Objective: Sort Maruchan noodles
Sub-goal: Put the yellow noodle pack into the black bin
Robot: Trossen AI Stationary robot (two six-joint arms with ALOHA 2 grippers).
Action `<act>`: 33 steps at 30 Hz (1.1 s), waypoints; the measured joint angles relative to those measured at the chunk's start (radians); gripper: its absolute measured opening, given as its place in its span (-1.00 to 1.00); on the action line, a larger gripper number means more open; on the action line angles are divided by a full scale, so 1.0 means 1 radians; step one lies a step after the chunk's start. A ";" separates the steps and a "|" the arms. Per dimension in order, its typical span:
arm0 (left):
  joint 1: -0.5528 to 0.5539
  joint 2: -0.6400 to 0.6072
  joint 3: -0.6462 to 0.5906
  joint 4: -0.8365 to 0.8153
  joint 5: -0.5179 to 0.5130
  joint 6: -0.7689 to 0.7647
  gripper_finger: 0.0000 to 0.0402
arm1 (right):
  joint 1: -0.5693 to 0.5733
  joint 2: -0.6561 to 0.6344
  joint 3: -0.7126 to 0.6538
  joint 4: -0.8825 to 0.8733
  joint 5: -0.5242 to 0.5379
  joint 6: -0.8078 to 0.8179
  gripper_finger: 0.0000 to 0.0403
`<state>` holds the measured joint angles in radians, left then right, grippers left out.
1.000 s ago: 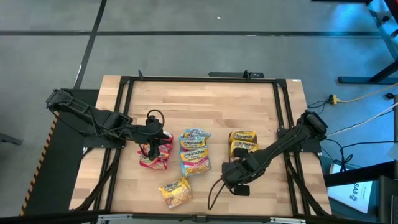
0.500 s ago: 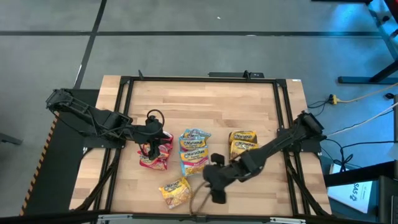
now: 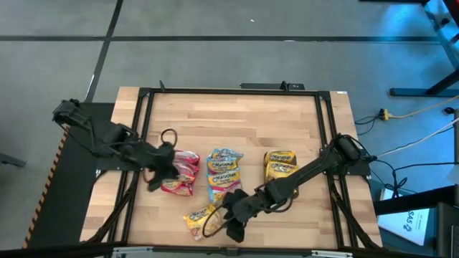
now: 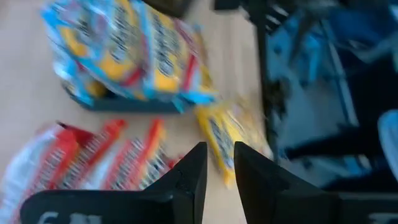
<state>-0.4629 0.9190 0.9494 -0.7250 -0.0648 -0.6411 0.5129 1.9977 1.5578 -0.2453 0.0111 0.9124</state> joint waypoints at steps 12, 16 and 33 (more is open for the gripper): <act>-0.294 -0.063 0.001 -0.165 -0.033 -0.038 -0.65 | -0.003 0.166 0.135 -0.057 0.109 0.241 -0.26; -0.325 -0.063 0.001 -0.165 -0.034 -0.030 -0.65 | -0.003 0.223 0.211 -0.175 0.136 0.357 -0.26; -0.362 -0.063 0.001 -0.187 -0.031 0.021 -0.65 | -0.011 0.311 0.331 -0.247 0.151 0.506 -0.26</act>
<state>-0.8253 0.8562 0.9504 -0.9123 -0.0956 -0.6198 0.5019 2.3092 1.8891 -0.4919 0.1617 1.4189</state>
